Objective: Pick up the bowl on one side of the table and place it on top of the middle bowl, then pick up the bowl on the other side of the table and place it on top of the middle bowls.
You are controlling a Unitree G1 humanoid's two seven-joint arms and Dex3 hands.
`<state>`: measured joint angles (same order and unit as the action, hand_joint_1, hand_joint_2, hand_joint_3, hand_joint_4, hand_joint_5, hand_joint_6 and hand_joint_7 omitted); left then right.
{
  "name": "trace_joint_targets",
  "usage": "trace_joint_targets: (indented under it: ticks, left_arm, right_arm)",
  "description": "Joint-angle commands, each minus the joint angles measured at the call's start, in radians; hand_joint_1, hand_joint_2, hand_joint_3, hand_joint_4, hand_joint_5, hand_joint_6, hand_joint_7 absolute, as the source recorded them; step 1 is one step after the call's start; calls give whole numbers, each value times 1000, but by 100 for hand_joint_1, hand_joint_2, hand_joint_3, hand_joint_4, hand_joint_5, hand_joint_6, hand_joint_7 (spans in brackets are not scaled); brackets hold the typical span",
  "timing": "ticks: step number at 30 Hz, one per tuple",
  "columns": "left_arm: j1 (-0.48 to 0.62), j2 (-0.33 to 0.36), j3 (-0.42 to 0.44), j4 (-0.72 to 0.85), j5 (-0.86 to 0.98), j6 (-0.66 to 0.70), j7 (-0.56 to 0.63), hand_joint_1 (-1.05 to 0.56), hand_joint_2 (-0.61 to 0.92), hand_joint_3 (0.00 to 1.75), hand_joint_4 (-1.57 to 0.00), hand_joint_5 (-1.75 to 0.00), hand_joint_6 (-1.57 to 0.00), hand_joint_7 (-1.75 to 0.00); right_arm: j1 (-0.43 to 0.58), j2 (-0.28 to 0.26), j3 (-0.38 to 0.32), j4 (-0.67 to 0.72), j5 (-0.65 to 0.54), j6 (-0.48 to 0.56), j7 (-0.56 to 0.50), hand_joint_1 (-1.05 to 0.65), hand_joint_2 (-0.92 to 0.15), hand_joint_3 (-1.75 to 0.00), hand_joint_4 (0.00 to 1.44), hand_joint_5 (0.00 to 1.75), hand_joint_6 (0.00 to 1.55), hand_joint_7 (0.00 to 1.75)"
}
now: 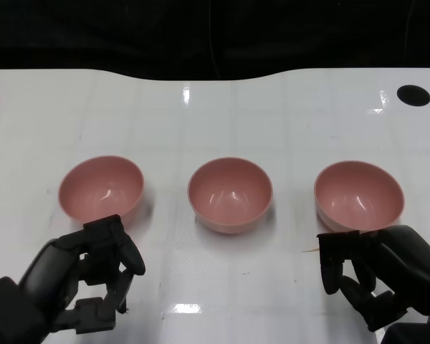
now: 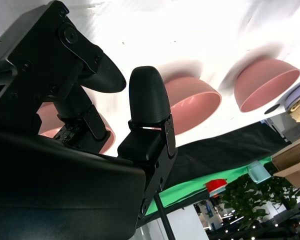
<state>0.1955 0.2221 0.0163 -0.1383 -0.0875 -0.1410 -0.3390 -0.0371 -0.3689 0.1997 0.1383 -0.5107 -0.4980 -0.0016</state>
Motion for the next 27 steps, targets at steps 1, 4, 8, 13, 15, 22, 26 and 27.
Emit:
trace_joint_targets:
  ticks: [1, 4, 8, 13, 15, 22, 26, 27]
  left_arm:
    - [14, 6, 6, -30, 7, 23, 17, -15, 57, 107, -81, -175, -64, -173]
    - [11, 11, 7, -27, 6, 21, 12, -14, 55, 110, -81, -175, -64, -174]
    - [10, 15, 10, -18, 7, 15, 9, -13, 55, 111, -81, -175, -64, -175]
    - [4, 20, 11, -4, -1, 9, -1, -14, 53, 109, -81, -175, -64, -175]
    - [2, 22, 11, -8, -1, 19, 1, -14, 53, 110, -81, -175, -64, -175]
    - [-28, 27, 7, 27, -11, 6, -19, -17, 53, 108, -81, -175, -64, -175]
    - [-47, 31, 8, 45, -15, 10, -30, -16, 52, 112, -81, -175, -65, -175]
    - [-51, 32, 7, 49, -16, 8, -32, -16, 51, 113, -81, -175, -65, -175]
  right_arm:
    - [-11, -17, -8, 9, 19, -13, 8, -8, -17, -156, 99, 175, 83, 159]
    - [-12, -15, -8, 11, 15, -16, 3, -8, -17, -156, 99, 175, 84, 159]
    - [-8, -10, -8, 0, 11, -3, 4, -8, -17, -156, 98, 175, 84, 158]
    - [-3, -8, -9, -10, 13, 3, 4, -8, -18, -156, 98, 175, 84, 158]
    - [2, -8, -11, -15, 12, 5, 3, -8, -18, -156, 98, 175, 84, 158]
    - [16, -9, -18, -33, 11, 18, -3, -8, -19, -155, 97, 175, 83, 156]
    - [30, 5, -30, -34, 34, 12, -19, -7, -23, -147, 91, 175, 86, 136]
    - [32, 8, -34, -30, 40, 6, -27, -6, -24, -144, 89, 172, 87, 121]
